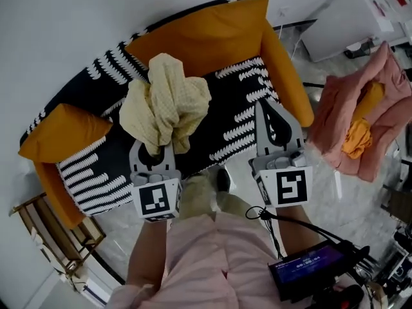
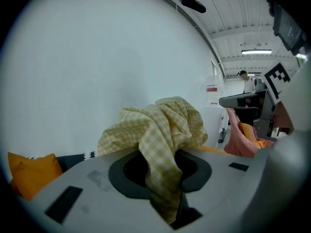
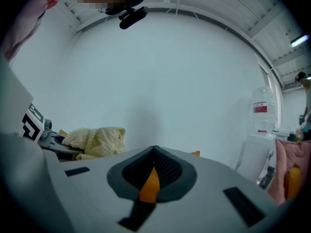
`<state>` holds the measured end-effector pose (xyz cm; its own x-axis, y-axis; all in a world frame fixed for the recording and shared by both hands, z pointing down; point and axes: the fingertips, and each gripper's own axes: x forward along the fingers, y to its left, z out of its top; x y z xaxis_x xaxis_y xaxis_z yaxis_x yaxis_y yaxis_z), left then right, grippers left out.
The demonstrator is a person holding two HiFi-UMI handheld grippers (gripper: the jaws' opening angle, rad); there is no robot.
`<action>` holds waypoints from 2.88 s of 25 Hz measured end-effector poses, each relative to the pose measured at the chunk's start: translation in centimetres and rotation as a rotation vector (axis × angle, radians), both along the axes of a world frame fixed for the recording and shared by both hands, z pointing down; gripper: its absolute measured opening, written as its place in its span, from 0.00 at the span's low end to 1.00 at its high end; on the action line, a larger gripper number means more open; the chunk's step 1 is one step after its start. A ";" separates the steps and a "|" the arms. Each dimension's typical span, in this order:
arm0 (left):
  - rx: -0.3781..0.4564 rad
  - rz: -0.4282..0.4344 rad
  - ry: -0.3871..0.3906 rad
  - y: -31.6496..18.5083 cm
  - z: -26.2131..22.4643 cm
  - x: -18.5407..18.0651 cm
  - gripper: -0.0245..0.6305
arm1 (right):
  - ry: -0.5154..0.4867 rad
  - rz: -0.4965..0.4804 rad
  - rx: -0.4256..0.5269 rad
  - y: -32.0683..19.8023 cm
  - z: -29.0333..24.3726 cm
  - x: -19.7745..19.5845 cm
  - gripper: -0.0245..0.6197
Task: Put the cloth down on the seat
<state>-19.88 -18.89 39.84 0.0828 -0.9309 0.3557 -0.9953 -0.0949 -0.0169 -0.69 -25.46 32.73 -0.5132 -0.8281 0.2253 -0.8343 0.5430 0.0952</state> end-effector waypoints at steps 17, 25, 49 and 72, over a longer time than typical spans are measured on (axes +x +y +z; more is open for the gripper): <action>-0.281 0.136 0.034 -3.7 18.4 0.5 0.20 | 0.055 0.056 -0.194 -2.5 10.9 -0.9 0.04; -0.354 0.177 0.029 -5.3 23.7 0.3 0.21 | 0.078 0.084 -0.248 -2.7 14.1 -0.6 0.04; -0.530 0.244 0.034 -5.6 29.9 1.4 0.50 | 0.076 0.127 -0.310 -2.0 18.0 0.8 0.04; 0.092 0.037 0.011 -0.9 -2.4 1.2 0.14 | -0.043 0.022 0.037 2.2 -1.3 0.7 0.04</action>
<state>-18.72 -19.80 37.40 0.1211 -0.9560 0.2673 -0.9914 -0.1302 -0.0163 0.01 -23.26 31.39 -0.5032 -0.8467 0.1726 -0.8500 0.5210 0.0780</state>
